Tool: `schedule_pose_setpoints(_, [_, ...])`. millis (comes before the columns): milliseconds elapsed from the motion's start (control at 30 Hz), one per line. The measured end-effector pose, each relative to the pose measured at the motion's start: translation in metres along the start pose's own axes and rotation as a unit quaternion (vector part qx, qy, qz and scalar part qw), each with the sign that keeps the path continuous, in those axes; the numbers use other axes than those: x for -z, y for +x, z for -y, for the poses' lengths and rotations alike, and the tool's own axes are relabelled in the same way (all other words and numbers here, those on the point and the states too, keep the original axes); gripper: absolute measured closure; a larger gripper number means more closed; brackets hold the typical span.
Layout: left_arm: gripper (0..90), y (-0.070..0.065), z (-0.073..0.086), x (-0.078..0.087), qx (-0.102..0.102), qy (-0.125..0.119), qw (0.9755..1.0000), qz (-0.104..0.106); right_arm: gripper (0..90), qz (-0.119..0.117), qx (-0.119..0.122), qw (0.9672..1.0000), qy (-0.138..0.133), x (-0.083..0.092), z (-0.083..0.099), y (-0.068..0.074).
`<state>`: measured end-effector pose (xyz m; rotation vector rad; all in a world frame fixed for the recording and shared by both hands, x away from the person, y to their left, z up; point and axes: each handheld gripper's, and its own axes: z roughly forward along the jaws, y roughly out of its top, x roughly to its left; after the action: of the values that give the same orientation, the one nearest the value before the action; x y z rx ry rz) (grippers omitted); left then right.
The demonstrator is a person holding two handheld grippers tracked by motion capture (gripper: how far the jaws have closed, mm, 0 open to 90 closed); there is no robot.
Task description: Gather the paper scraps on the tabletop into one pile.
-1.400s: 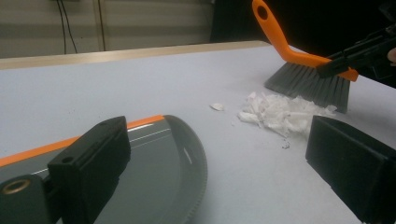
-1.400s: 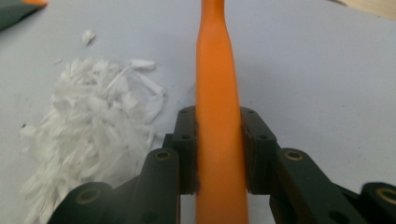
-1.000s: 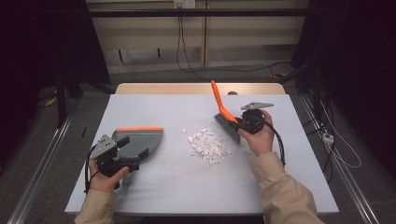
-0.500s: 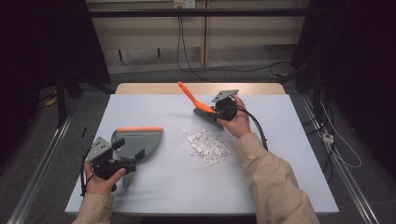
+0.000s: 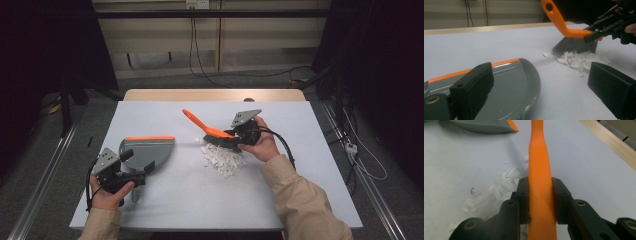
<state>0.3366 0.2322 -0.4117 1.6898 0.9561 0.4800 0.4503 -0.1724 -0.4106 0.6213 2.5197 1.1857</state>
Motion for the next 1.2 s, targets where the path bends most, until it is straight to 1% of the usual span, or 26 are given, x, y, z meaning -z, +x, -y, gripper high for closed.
schedule_pose_setpoints(67, [6.2, -0.001, 0.000, 0.000, 0.000, -0.001, 1.0000, 0.000, 71.7, 0.007, 0.001, 0.9998, -0.017, 0.003, -0.003, -0.001])
schedule_pose_setpoints(100, [6.2, -0.001, -0.001, 0.000, 0.000, 0.000, 1.0000, 0.000, 71.7, 0.008, -0.003, 0.9997, -0.021, 0.004, -0.005, -0.003])
schedule_pose_setpoints(167, [6.2, -0.001, -0.001, 0.000, 0.001, -0.001, 1.0000, -0.001, 71.7, 0.018, -0.004, 0.9994, -0.028, 0.002, -0.008, -0.007])
schedule_pose_setpoints(233, [6.2, 0.000, 0.000, 0.000, 0.000, -0.001, 1.0000, -0.002, 71.7, 0.024, -0.009, 0.9993, -0.029, -0.004, -0.010, -0.012])
schedule_pose_setpoints(267, [6.1, 0.000, 0.000, 0.000, 0.002, -0.001, 1.0000, -0.002, 71.7, 0.020, -0.011, 0.9993, -0.029, -0.008, -0.011, -0.014])
schedule_pose_setpoints(300, [6.2, 0.000, 0.000, 0.000, 0.002, -0.001, 1.0000, -0.002, 71.7, 0.020, -0.011, 0.9993, -0.029, -0.008, -0.011, -0.014])
schedule_pose_setpoints(333, [6.2, 0.000, 0.001, -0.001, 0.000, 0.003, 1.0000, -0.002, 71.7, 0.023, -0.005, 0.9993, -0.028, -0.019, -0.014, -0.017])
schedule_pose_setpoints(433, [6.2, 0.001, 0.001, -0.001, 0.004, 0.003, 1.0000, -0.003, 71.7, 0.016, -0.001, 0.9996, -0.024, -0.032, -0.017, -0.019])
schedule_pose_setpoints(500, [6.1, 0.002, 0.001, 0.000, 0.003, 0.000, 1.0000, -0.005, 71.7, 0.009, 0.008, 0.9999, -0.012, -0.041, -0.019, -0.018])
schedule_pose_setpoints(533, [6.1, 0.002, 0.001, 0.000, 0.004, 0.000, 1.0000, -0.005, 71.7, -0.002, 0.013, 0.9999, -0.009, -0.044, -0.020, -0.017])
schedule_pose_setpoints(567, [6.2, 0.002, 0.001, 0.000, 0.004, 0.000, 1.0000, -0.005, 71.7, -0.002, 0.013, 0.9999, -0.009, -0.044, -0.020, -0.017])
schedule_pose_setpoints(600, [6.1, 0.003, 0.001, 0.002, 0.004, -0.002, 1.0000, -0.007, 71.6, -0.011, 0.032, 0.9994, 0.002, -0.043, -0.022, -0.013])
schedule_pose_setpoints(633, [6.2, 0.003, 0.001, 0.002, 0.004, -0.002, 1.0000, -0.007, 71.6, -0.011, 0.032, 0.9994, 0.002, -0.043, -0.022, -0.013])
schedule_pose_setpoints(667, [6.1, 0.004, 0.001, 0.002, 0.005, -0.001, 1.0000, -0.007, 71.7, -0.027, 0.042, 0.9988, 0.007, -0.038, -0.021, -0.010])
schedule_pose_setpoints(800, [6.2, 0.004, 0.001, 0.003, 0.003, -0.001, 1.0000, -0.007, 71.7, -0.053, 0.052, 0.9971, 0.018, -0.023, -0.016, -0.006])
schedule_pose_setpoints(833, [6.2, 0.004, 0.000, 0.003, 0.003, -0.001, 1.0000, -0.005, 71.7, -0.053, 0.052, 0.9971, 0.018, -0.023, -0.016, -0.006])
schedule_pose_setpoints(867, [6.1, 0.004, 0.000, 0.002, 0.000, 0.000, 1.0000, -0.005, 71.6, -0.052, 0.057, 0.9969, 0.017, -0.013, -0.014, -0.001])
schedule_pose_setpoints(900, [6.1, 0.004, 0.000, 0.002, 0.001, 0.000, 1.0000, -0.003, 71.6, -0.048, 0.057, 0.9971, 0.015, -0.009, -0.013, 0.001])
schedule_pose_setpoints(933, [6.2, 0.004, 0.000, 0.002, 0.001, 0.001, 1.0000, -0.001, 71.7, -0.044, 0.052, 0.9977, 0.008, -0.004, -0.012, 0.002])
schedule_pose_setpoints(967, [6.1, 0.003, 0.000, 0.001, 0.000, 0.002, 1.0000, -0.001, 71.7, -0.045, 0.047, 0.9979, 0.001, 0.000, -0.012, 0.002])
schedule_pose_setpoints(1000, [6.2, 0.003, 0.000, 0.001, 0.000, 0.002, 1.0000, -0.001, 71.7, -0.045, 0.047, 0.9979, 0.001, 0.000, -0.012, 0.002])
schedule_pose_setpoints(1033, [6.2, 0.003, 0.000, 0.001, 0.000, 0.003, 1.0000, 0.001, 71.7, -0.038, 0.042, 0.9984, -0.003, 0.005, -0.012, 0.002])
schedule_pose_setpoints(1067, [6.2, 0.003, 0.000, 0.000, -0.002, 0.004, 1.0000, 0.004, 71.6, -0.024, 0.034, 0.9991, -0.003, 0.014, -0.012, 0.001])
schedule_pose_setpoints(1133, [6.1, 0.003, 0.001, -0.002, -0.002, 0.010, 0.9999, 0.008, 71.6, -0.012, 0.027, 0.9996, -0.003, 0.020, -0.010, 0.000])
schedule_pose_setpoints(1167, [6.1, 0.003, 0.001, -0.002, -0.002, 0.010, 0.9999, 0.008, 71.6, -0.012, 0.027, 0.9996, -0.003, 0.020, -0.010, 0.000])
schedule_pose_setpoints(1200, [6.1, 0.003, 0.001, -0.004, -0.001, 0.011, 0.9999, 0.012, 71.6, 0.006, 0.019, 0.9998, -0.003, 0.026, -0.007, -0.001])
